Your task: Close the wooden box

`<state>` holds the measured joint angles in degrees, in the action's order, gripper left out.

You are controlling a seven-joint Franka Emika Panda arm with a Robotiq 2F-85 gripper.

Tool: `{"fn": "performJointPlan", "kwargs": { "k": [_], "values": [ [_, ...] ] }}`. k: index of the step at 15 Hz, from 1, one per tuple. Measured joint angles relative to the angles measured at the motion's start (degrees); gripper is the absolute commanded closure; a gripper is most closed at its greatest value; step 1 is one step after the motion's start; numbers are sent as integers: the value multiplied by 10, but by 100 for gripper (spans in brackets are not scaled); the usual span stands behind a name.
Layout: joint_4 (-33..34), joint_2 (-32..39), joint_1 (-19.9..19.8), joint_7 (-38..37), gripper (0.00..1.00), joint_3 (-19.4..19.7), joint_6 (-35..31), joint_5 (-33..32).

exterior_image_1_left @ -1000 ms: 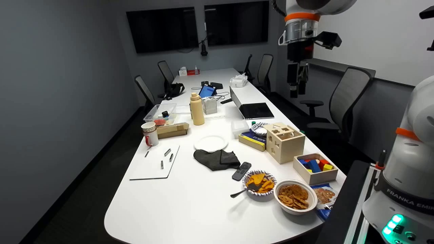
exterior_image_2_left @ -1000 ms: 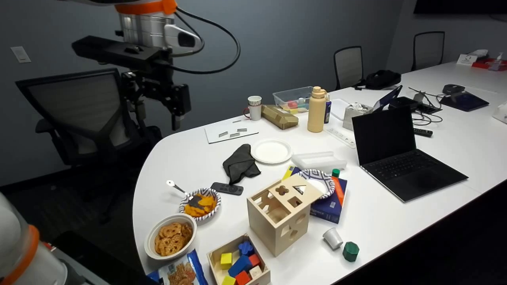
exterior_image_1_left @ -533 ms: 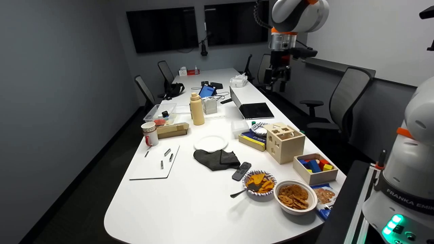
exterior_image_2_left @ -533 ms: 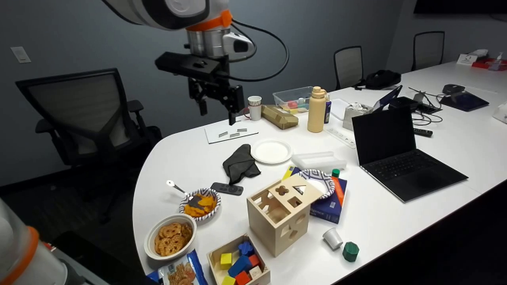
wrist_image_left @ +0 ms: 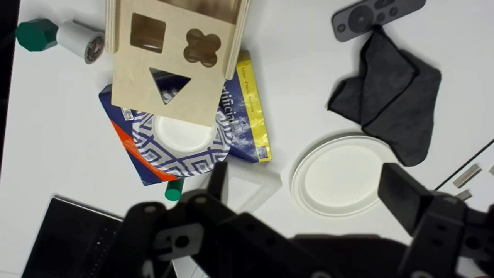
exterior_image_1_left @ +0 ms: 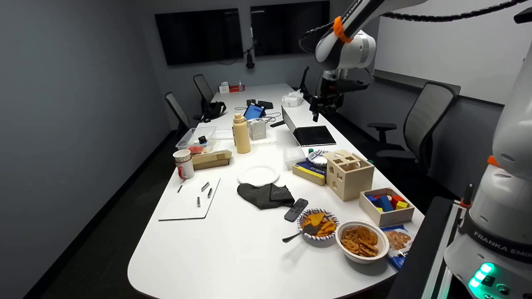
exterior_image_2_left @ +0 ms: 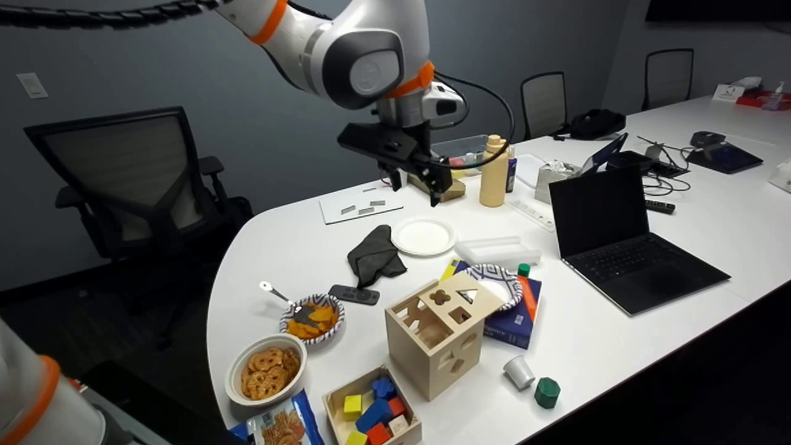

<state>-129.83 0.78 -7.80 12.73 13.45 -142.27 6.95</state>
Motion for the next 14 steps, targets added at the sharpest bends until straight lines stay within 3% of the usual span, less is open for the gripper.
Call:
{"fn": "performJointPlan", "kwargs": {
  "k": [7, 14],
  "values": [
    [58, 127, -53, 0, 0, -8, -84, 54],
    [116, 224, -101, -4, 0, -41, -105, 83]
  ]
}}
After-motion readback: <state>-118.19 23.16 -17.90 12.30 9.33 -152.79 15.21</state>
